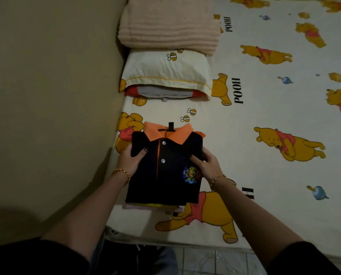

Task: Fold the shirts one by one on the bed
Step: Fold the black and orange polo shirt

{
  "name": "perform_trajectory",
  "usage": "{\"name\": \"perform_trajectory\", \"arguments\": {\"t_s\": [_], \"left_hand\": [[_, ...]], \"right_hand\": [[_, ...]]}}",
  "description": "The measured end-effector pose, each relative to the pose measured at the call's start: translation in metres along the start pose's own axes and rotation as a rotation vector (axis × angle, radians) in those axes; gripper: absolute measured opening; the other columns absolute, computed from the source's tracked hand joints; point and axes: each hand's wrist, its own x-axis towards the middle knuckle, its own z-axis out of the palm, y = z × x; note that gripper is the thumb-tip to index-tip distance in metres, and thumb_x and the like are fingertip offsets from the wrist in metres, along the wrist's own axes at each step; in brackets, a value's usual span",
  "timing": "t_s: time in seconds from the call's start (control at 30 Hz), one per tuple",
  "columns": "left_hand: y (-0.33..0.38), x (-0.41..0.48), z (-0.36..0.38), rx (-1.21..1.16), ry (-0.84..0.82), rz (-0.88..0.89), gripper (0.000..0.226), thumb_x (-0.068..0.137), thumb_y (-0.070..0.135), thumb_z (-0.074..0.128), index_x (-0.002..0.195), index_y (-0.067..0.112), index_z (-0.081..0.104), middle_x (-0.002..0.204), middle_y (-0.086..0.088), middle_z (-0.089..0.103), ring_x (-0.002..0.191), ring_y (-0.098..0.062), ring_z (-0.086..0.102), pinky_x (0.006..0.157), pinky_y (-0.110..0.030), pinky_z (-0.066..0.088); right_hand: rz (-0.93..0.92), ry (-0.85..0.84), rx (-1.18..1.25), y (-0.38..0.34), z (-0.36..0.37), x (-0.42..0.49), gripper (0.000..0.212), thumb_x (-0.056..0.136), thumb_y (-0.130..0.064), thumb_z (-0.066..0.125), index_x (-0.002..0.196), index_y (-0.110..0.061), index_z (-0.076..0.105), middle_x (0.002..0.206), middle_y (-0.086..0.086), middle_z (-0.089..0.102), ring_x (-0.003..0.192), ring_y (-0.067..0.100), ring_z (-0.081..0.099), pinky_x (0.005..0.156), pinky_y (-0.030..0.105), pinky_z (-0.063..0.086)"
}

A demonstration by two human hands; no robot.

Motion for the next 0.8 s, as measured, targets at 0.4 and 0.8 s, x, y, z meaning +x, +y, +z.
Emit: {"name": "perform_trajectory", "arguments": {"t_s": [0.4, 0.8], "left_hand": [[-0.073, 0.011, 0.022, 0.103, -0.104, -0.290, 0.037, 0.096, 0.035, 0.049, 0.118, 0.007, 0.058, 0.114, -0.013, 0.063, 0.103, -0.030, 0.059, 0.087, -0.036, 0.049], [-0.047, -0.010, -0.013, 0.048, 0.027, -0.049, 0.026, 0.100, 0.020, 0.041, 0.122, 0.011, 0.052, 0.113, -0.004, 0.059, 0.100, -0.020, 0.055, 0.077, -0.030, 0.042]], "right_hand": [[0.511, 0.005, -0.161, 0.071, 0.007, 0.022, 0.039, 0.096, -0.035, 0.052, 0.119, -0.003, 0.055, 0.119, 0.018, 0.060, 0.106, 0.033, 0.058, 0.084, 0.042, 0.050], [0.110, 0.082, -0.195, 0.041, 0.041, 0.001, 0.023, 0.093, -0.016, 0.058, 0.114, -0.007, 0.053, 0.112, 0.014, 0.062, 0.104, 0.029, 0.059, 0.092, 0.046, 0.049]]}}
